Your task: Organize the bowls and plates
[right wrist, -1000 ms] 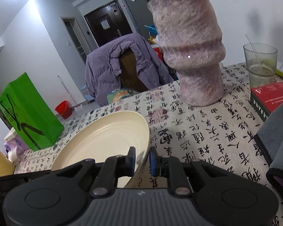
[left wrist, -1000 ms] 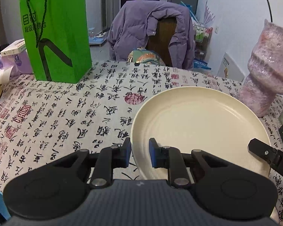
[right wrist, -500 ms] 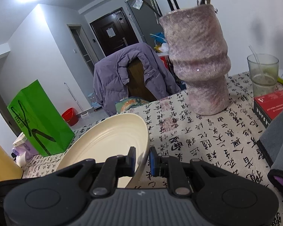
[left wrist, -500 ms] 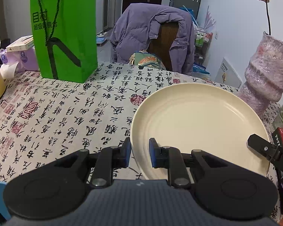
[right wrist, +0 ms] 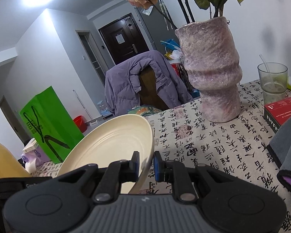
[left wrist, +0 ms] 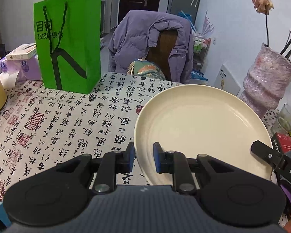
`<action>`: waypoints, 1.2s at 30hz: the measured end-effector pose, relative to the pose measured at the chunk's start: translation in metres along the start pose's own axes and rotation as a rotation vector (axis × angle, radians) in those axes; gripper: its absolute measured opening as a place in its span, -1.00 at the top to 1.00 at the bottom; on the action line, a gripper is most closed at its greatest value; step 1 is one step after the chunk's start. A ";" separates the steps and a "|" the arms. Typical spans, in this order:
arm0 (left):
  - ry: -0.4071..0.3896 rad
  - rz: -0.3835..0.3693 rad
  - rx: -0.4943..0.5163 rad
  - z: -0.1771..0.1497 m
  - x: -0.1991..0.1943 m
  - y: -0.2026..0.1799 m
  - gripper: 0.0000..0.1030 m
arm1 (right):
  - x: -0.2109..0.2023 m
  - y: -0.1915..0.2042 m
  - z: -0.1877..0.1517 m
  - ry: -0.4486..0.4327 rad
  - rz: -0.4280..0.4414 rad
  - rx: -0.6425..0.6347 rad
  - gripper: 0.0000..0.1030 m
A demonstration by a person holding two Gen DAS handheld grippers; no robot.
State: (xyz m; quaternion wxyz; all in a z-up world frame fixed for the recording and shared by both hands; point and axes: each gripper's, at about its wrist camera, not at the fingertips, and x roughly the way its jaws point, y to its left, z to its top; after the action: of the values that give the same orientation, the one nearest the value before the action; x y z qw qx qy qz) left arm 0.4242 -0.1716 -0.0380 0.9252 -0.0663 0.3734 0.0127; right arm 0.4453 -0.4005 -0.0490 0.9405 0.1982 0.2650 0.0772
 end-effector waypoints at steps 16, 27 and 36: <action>-0.036 -0.009 0.007 -0.006 -0.034 0.012 0.60 | -0.030 0.024 -0.005 -0.036 -0.008 -0.018 0.72; -0.044 -0.011 0.015 -0.016 -0.055 0.017 0.60 | -0.051 0.034 -0.014 -0.043 -0.019 -0.024 0.72; -0.057 -0.014 0.019 -0.022 -0.073 0.021 0.60 | -0.067 0.039 -0.019 -0.048 -0.019 -0.027 0.72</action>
State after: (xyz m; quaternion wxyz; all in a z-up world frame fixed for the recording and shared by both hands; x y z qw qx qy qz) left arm 0.3549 -0.1523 -0.0058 0.9361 -0.0601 0.3464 0.0044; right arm 0.3774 -0.3754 -0.0161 0.9499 0.1847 0.2433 0.0669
